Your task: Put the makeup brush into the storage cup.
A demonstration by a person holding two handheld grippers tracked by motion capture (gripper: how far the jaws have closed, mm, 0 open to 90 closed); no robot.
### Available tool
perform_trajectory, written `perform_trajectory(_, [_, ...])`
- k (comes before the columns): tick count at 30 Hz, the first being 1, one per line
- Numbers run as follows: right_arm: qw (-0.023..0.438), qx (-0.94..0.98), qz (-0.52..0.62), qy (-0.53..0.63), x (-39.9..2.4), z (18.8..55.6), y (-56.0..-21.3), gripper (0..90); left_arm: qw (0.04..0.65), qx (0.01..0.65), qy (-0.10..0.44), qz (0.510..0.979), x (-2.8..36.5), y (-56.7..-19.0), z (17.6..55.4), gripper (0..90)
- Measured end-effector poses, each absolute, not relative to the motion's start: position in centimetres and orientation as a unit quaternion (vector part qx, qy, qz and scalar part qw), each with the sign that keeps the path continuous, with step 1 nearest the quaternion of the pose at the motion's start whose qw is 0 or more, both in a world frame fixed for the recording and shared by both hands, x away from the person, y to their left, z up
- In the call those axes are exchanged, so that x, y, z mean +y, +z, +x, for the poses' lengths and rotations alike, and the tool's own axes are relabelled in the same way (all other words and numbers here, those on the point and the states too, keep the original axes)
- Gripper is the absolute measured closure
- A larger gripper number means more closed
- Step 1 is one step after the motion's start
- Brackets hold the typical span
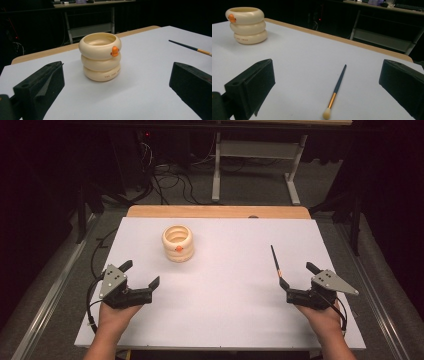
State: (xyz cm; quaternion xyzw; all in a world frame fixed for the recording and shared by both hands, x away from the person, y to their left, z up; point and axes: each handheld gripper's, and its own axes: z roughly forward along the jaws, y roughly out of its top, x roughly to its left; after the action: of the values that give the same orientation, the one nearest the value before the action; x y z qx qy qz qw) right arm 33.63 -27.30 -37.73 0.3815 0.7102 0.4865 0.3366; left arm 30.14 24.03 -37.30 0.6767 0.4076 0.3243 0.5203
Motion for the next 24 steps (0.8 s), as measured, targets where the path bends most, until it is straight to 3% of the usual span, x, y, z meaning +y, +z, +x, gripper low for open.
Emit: perform_trajectory(24, [0.305, 0.759, 0.4, 0.413, -26.2, 34.5, -39.6, 1.5, 0.525, 0.407, 0.319, 0.676, 24.0, -37.6, 30.2, 0.1])
